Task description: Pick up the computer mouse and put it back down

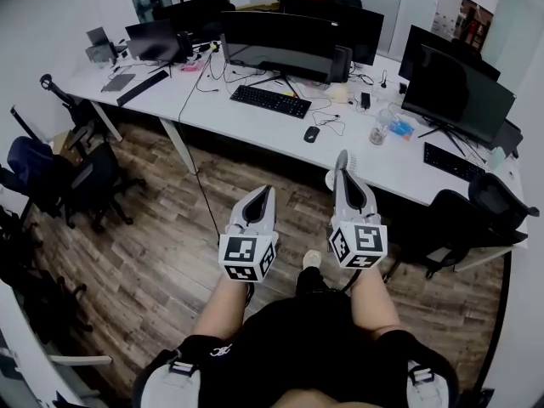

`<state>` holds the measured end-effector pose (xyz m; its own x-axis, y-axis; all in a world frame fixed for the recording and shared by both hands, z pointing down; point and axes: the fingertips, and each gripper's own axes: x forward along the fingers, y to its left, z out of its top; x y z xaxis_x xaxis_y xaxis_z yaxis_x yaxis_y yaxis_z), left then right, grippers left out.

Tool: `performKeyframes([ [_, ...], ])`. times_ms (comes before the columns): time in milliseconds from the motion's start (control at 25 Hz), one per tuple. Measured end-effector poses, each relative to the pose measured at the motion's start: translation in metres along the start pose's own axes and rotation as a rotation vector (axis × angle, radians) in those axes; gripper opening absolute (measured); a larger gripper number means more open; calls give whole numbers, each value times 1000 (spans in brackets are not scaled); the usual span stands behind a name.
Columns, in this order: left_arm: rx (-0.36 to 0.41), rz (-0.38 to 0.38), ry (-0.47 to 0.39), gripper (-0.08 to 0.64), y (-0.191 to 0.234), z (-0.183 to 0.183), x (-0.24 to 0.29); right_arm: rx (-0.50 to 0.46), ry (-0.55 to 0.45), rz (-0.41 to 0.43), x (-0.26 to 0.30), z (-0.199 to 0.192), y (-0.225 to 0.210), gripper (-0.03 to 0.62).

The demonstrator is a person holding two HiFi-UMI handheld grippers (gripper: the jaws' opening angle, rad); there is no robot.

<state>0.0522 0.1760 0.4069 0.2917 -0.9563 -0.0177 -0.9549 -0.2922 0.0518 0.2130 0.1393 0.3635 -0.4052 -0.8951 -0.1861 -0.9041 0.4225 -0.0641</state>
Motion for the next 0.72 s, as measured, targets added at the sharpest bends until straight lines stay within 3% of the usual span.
performKeyframes([
  [720,0,30,39,51,75,-3,243,13,50,14,232,-47,-106,-2],
])
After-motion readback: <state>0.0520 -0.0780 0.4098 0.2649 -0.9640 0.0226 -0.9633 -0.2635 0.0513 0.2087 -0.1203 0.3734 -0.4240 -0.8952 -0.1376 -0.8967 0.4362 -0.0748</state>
